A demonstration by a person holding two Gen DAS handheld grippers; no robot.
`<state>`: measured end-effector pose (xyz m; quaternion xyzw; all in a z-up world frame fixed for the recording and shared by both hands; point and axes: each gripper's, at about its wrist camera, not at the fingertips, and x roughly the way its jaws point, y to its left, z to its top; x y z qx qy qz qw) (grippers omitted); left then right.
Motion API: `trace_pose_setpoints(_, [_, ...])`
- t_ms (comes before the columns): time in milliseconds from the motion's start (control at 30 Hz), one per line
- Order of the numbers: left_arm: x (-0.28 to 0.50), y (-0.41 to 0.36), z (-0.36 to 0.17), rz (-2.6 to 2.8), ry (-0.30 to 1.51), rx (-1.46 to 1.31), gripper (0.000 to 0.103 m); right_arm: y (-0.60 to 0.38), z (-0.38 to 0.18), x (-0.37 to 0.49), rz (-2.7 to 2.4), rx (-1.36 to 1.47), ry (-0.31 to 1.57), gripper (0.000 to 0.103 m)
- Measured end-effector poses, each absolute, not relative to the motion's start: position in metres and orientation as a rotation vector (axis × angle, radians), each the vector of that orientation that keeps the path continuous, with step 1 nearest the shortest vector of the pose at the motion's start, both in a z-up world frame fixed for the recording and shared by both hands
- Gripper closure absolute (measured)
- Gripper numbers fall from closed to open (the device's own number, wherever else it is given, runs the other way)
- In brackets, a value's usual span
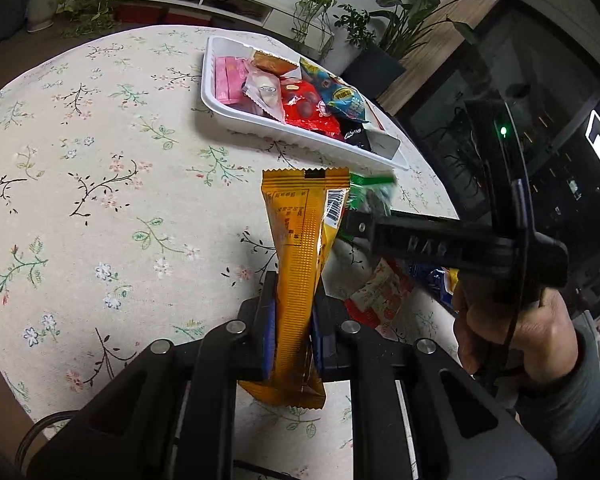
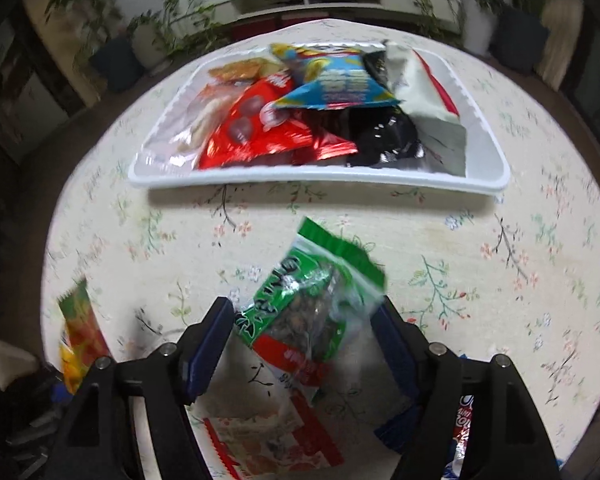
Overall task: Organize snacks
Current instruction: 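Close the right tool on the green packet while the left tool holds the orange packet, then carry the orange and green packets over the white tray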
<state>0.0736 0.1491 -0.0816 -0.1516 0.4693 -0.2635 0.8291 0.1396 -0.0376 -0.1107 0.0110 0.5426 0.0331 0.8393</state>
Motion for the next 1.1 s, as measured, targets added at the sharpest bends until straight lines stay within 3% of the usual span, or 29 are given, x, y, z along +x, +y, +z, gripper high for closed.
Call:
trace_pose_setpoints(100, [0.073,0.15,-0.084,-0.562,0.998,-0.324,0.091,-0.036,-0.11,0.138,0.074,-0.007,1.139,0.039])
trace_pose_setpoints(200, [0.073,0.149,-0.085,-0.563,1.0,-0.324,0.091,-0.04,-0.108,0.141,0.087,0.006,1.145,0.059])
trace_pose_setpoints(267, [0.072,0.149,-0.085,-0.562,1.0,-0.324,0.091,-0.049,-0.104,0.14,0.098,0.012,1.148,0.063])
trace_pose_setpoints(367, [0.072,0.15,-0.087,-0.557,1.0,-0.328,0.091,-0.057,-0.103,0.143,0.14,0.074,1.145,0.077])
trace_pose_setpoints(733, [0.073,0.153,-0.08,-0.55,0.988,-0.331,0.091,-0.078,-0.09,0.123,0.213,0.156,1.096,0.081])
trace_pose_setpoints(1100, [0.104,0.159,-0.031,-0.561,0.914,-0.313,0.091,-0.145,-0.028,0.117,0.166,0.27,0.945,0.081])
